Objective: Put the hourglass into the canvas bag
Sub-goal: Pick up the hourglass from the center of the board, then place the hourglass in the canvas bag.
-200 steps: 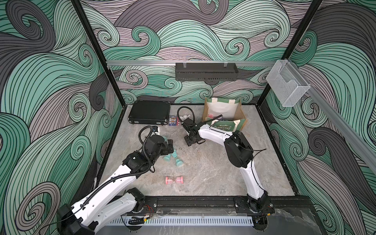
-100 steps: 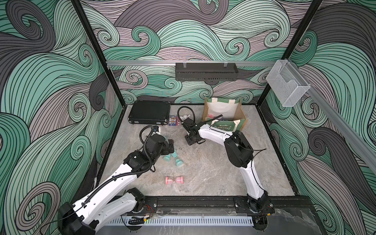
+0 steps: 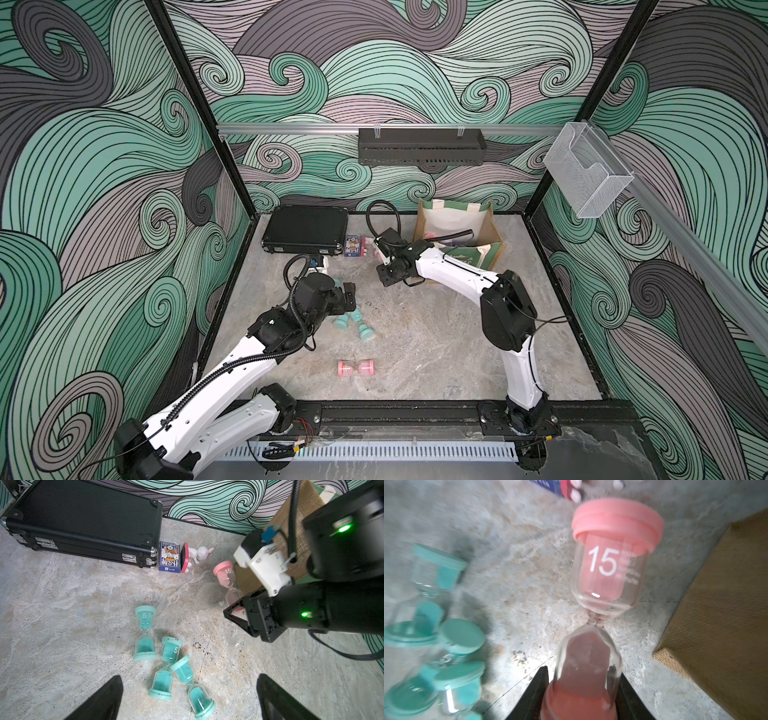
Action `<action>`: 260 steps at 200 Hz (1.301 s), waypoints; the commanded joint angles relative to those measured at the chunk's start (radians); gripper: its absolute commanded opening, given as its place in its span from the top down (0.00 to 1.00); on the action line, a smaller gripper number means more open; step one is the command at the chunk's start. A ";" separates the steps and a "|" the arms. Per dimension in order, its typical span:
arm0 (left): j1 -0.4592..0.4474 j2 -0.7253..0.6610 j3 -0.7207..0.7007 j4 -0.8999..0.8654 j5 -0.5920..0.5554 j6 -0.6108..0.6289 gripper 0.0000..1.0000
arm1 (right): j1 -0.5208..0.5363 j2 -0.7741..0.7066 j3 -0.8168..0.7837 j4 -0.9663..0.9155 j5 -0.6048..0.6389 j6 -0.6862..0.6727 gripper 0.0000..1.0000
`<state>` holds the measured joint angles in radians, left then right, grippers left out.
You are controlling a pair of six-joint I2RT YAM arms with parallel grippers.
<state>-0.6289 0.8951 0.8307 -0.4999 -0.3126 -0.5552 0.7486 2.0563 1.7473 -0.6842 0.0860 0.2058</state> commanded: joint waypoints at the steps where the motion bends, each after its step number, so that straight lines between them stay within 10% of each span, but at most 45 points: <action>1: 0.011 -0.012 0.073 -0.033 0.033 0.034 0.01 | 0.005 -0.111 -0.011 0.006 -0.033 -0.003 0.70; 149: 0.011 0.140 0.249 0.018 0.289 0.136 0.01 | -0.166 -0.501 -0.009 -0.121 -0.083 0.072 0.74; 260: 0.011 0.308 0.304 0.130 0.389 0.165 0.01 | -0.410 -0.273 0.112 -0.176 -0.170 0.098 0.76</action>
<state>-0.6239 1.1732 1.0996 -0.4160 0.0452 -0.4019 0.3580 1.7313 1.8141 -0.8516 -0.0608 0.2924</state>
